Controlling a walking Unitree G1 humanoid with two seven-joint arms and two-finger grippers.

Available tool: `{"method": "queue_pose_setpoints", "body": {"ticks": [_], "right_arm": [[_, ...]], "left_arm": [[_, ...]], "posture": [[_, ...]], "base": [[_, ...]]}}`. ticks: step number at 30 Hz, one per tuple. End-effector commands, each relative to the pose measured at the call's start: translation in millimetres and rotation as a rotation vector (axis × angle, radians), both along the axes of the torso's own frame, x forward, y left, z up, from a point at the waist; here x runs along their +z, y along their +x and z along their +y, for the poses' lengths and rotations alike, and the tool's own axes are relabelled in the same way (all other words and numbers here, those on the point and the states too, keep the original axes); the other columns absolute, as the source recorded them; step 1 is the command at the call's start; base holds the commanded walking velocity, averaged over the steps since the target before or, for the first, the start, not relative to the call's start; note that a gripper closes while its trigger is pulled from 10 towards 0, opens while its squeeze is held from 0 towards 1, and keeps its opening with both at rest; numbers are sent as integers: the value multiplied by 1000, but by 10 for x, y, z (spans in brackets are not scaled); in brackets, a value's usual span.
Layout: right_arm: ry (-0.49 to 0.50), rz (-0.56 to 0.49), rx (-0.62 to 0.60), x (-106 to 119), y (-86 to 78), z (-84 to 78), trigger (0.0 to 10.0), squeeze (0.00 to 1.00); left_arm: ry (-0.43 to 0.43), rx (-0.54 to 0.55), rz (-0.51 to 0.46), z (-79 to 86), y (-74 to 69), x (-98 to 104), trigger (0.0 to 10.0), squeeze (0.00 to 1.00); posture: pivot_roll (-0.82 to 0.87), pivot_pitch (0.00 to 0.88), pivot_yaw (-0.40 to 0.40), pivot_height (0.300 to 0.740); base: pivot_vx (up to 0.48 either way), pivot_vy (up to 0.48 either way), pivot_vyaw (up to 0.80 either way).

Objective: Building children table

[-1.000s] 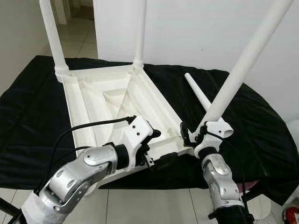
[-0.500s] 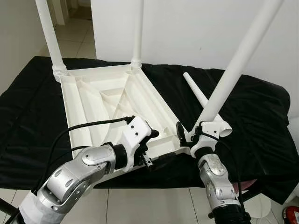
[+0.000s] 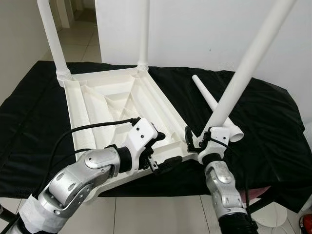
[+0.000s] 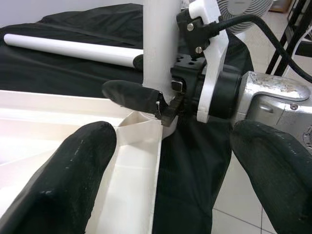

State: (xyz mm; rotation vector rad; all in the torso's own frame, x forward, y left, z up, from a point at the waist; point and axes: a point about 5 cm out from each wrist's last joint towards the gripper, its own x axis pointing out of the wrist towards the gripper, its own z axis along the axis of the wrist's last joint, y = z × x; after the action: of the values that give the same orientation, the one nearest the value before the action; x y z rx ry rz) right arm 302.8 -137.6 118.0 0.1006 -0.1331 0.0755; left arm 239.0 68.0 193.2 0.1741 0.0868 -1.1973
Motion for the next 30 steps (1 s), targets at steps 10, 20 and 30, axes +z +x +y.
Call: {"method": "queue_pose_setpoints", "body": {"ticks": [10, 20, 30], "right_arm": [[-4, -6, 54, 1, 1, 131, 10000, 0], [-77, -17, 115, 9, -50, -73, 10000, 0], [-188, -42, 281, 75, -62, -124, 10000, 0]], "left_arm": [[7, -152, 5, -21, -34, 25, 10000, 0], [11, -157, -2, -11, -2, 34, 10000, 0], [22, -134, -25, 46, 71, 62, 10000, 0]], "posture": [[22, 0, -48, 740], [15, 0, -44, 740], [9, 0, -42, 740]], "base": [[0, 0, 0], [0, 0, 0], [0, 0, 0]]}}
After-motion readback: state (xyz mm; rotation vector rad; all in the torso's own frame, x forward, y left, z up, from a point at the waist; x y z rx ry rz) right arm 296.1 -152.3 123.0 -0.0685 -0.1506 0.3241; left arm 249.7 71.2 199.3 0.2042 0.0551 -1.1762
